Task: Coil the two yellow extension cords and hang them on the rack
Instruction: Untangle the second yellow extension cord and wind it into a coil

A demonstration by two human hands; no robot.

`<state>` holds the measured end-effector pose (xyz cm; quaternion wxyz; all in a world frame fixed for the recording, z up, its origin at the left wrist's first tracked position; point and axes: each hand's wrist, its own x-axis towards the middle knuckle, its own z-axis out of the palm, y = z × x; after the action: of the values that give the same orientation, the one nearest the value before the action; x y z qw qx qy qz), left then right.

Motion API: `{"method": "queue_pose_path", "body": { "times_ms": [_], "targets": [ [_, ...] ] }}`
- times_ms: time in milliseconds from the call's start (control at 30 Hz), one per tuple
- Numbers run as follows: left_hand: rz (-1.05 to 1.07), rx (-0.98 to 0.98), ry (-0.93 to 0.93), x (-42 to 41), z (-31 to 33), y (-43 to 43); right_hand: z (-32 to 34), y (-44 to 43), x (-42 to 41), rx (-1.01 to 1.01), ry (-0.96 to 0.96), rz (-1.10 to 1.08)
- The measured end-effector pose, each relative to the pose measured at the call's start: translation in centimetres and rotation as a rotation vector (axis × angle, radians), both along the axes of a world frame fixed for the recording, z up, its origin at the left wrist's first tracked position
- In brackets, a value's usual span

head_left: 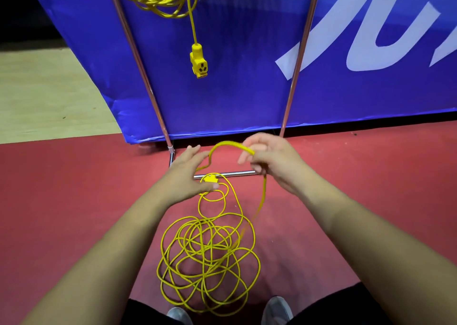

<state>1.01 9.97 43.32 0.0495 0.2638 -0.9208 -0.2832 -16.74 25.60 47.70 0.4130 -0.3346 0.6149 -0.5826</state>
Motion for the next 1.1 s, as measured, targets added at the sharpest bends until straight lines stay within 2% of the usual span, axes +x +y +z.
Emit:
{"method": "queue_pose_path", "body": {
  "times_ms": [100,167,200,267,333,367,433,533,600,733,933,1033,1100],
  "targets": [
    [0.085,-0.022,0.124,0.2,0.1,-0.6,2.2,-0.1,-0.9,-0.109,-0.105,-0.095],
    [0.181,0.104,0.166,0.7,0.8,-1.1,2.8,-0.1,-1.6,-0.11,-0.123,-0.179],
    [0.208,0.201,0.194,0.9,1.2,-1.3,2.7,-0.2,-1.9,-0.072,-0.073,-0.228],
    [0.215,0.353,0.288,1.3,2.3,-1.3,1.7,-0.4,-2.4,0.101,0.194,-0.28],
    [0.161,0.418,0.34,1.3,3.3,-0.7,0.5,-0.7,-2.2,0.242,0.482,-0.171],
    [0.123,0.414,0.329,1.2,3.7,-0.1,0.0,-0.8,-1.8,0.249,0.547,-0.089],
    [0.07,0.391,0.277,0.8,3.9,0.9,-0.5,-0.9,-0.6,0.187,0.525,0.078],
    [0.123,0.438,0.239,0.7,3.5,1.1,-0.5,-1.1,1.5,0.135,0.426,0.274],
    [0.143,0.604,0.218,1.1,3.6,0.6,-0.9,-1.2,1.9,0.104,0.402,0.241],
    [0.05,1.079,0.092,2.1,4.6,1.2,-1.3,-1.3,0.8,-0.006,0.494,0.08],
    [0.058,1.081,0.32,1.8,5.0,0.8,-1.3,-2.1,1.0,-0.103,0.484,-0.018],
    [0.028,1.2,0.25,2.2,4.8,0.9,-1.2,-2.3,0.7,-0.096,0.505,-0.046],
    [0.02,1.094,0.195,2.3,4.8,1.4,-1.5,-2.1,0.5,-0.08,0.533,-0.026]
  ]
}}
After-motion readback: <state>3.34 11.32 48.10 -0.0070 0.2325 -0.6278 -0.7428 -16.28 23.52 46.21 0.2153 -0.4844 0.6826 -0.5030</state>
